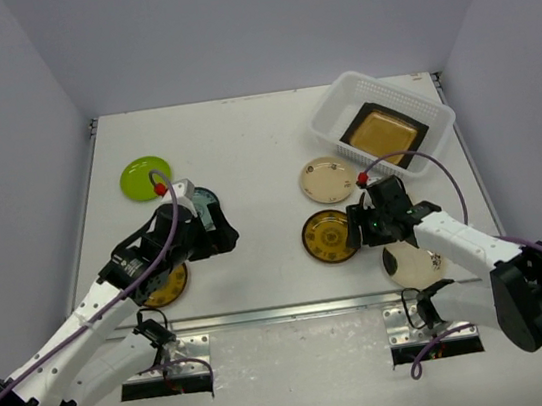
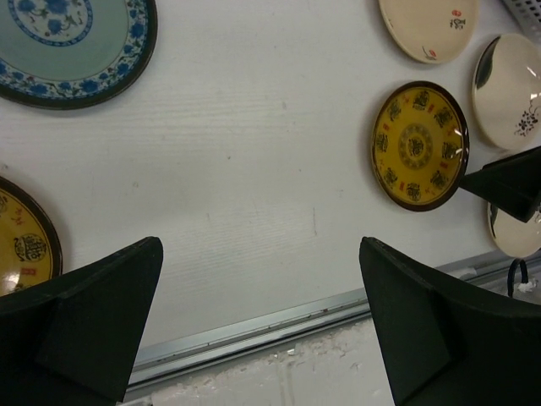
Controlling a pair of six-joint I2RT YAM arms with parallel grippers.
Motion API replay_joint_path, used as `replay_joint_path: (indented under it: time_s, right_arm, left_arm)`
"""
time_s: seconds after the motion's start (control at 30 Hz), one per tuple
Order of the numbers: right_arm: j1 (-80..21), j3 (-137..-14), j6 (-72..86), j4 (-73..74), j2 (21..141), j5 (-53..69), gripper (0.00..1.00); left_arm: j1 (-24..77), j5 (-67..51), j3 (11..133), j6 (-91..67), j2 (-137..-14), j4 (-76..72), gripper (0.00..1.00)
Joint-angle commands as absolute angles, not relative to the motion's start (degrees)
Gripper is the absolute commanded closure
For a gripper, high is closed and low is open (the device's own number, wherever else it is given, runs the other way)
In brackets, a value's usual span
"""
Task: Place the plates into the plastic bin on the countertop
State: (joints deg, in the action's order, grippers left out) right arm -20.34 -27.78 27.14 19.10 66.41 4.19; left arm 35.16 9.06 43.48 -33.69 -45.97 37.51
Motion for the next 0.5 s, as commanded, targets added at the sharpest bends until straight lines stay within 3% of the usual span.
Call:
replay_joint_path:
  time_s: [0.0, 0.47]
  right_arm:
    - [-20.0, -25.6, 29.9, 9.5, 66.3, 2.5, 0.4]
    - [-18.6, -20.2, 37.5, 0.4, 71.3, -1.0, 0.84]
  left_arm:
    - [35.2, 4.4, 41.4, -32.6, -44.6, 32.4, 0.0]
    - [35.2, -1.9, 38.4, -33.7, -40.4, 28.6, 0.0]
